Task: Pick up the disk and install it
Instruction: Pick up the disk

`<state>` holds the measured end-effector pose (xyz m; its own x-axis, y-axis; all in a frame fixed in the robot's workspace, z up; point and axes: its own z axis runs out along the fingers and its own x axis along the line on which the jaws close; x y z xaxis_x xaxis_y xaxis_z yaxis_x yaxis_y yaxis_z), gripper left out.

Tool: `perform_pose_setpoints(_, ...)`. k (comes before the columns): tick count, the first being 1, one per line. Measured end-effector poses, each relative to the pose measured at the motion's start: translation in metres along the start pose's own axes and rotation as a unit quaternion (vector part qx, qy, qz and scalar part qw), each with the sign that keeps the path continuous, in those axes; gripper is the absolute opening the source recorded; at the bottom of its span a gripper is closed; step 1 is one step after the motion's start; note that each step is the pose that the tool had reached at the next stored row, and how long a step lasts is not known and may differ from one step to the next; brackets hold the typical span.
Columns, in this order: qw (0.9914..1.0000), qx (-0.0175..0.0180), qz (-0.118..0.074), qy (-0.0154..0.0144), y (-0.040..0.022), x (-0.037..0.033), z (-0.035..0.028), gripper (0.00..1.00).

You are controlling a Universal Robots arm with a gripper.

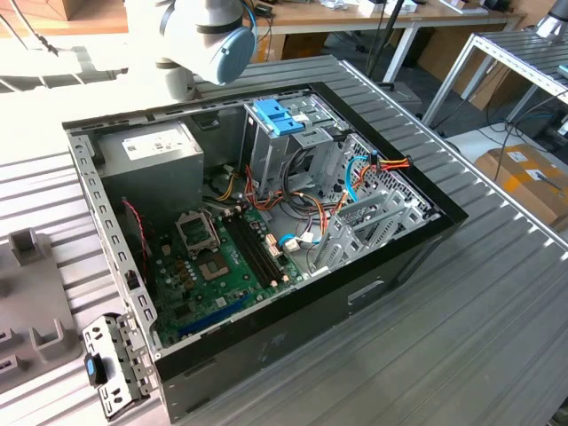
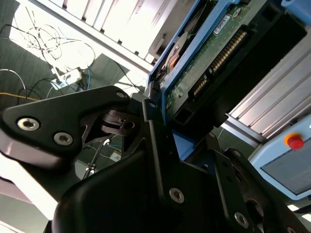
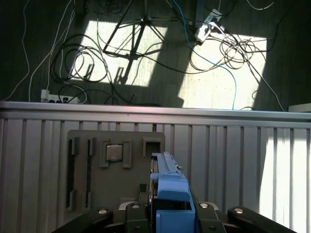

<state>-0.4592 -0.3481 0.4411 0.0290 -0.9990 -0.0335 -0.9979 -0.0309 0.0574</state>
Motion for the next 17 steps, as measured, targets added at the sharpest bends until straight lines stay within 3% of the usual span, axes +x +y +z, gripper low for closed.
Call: perform_pose_setpoints(17,1.00000,0.0000,0.000,-0.0002,0.0006,-0.0004,-0.0111,0.37)
